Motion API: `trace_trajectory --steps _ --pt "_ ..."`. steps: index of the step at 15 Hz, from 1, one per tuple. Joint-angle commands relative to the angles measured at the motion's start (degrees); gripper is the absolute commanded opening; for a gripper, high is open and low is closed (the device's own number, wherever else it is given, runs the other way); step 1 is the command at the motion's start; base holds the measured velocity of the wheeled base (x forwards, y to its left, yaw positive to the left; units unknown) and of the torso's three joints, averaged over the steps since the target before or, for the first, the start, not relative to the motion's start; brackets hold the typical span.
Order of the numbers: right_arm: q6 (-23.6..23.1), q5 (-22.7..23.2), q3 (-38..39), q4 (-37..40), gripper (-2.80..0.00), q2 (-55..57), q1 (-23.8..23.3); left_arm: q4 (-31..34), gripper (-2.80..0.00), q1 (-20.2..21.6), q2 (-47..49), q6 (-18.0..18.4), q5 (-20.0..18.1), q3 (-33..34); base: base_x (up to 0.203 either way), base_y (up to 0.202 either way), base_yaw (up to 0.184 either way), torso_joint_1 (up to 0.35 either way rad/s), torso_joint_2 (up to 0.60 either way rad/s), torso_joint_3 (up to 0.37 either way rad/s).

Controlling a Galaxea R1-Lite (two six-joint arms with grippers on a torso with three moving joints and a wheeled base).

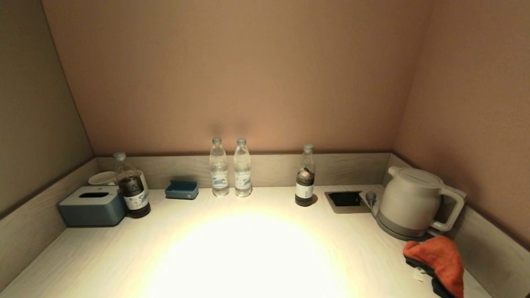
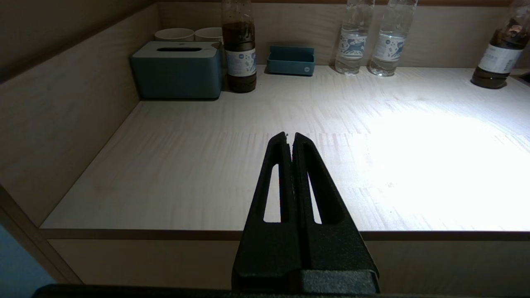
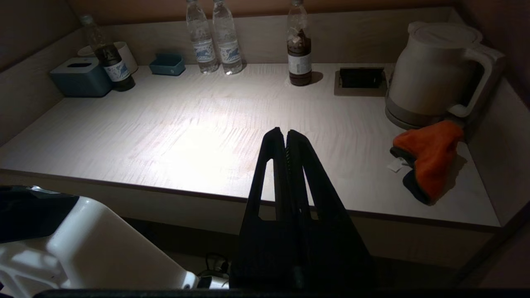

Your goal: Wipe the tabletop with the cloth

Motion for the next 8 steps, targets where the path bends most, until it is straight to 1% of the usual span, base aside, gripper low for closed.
trace_trajectory --steps 1,2,5,7,8 --pt "-0.01 -3.06 3.38 -2.6 -2.8 -7.48 0.28 0.02 -2.8 0.03 0.0 -0.05 -0.02 0.0 0.0 0.0 0.0 0.0 0.0 0.0" --pt "-0.01 -3.62 4.41 -3.3 -2.8 -8.5 0.28 0.02 -2.8 0.03 0.0 -0.05 -0.02 0.0 0.0 0.0 0.0 0.0 0.0 0.0" --pt "-0.17 -7.7 8.1 -5.06 -2.8 -13.0 0.68 0.02 -2.8 0.03 0.0 -0.05 -0.02 0.0 0.0 0.0 0.0 0.0 0.0 0.0" --pt "-0.46 -10.52 11.44 -10.05 -2.8 -17.1 0.72 0.02 -2.8 0.03 0.0 -0.05 -0.02 0.0 0.0 0.0 0.0 0.0 0.0 0.0" --pt "-0.95 -12.96 12.59 -14.05 -2.8 -17.83 0.72 0.02 -2.8 0.03 0.0 -0.05 -0.02 0.0 0.0 0.0 0.0 0.0 0.0 0.0"
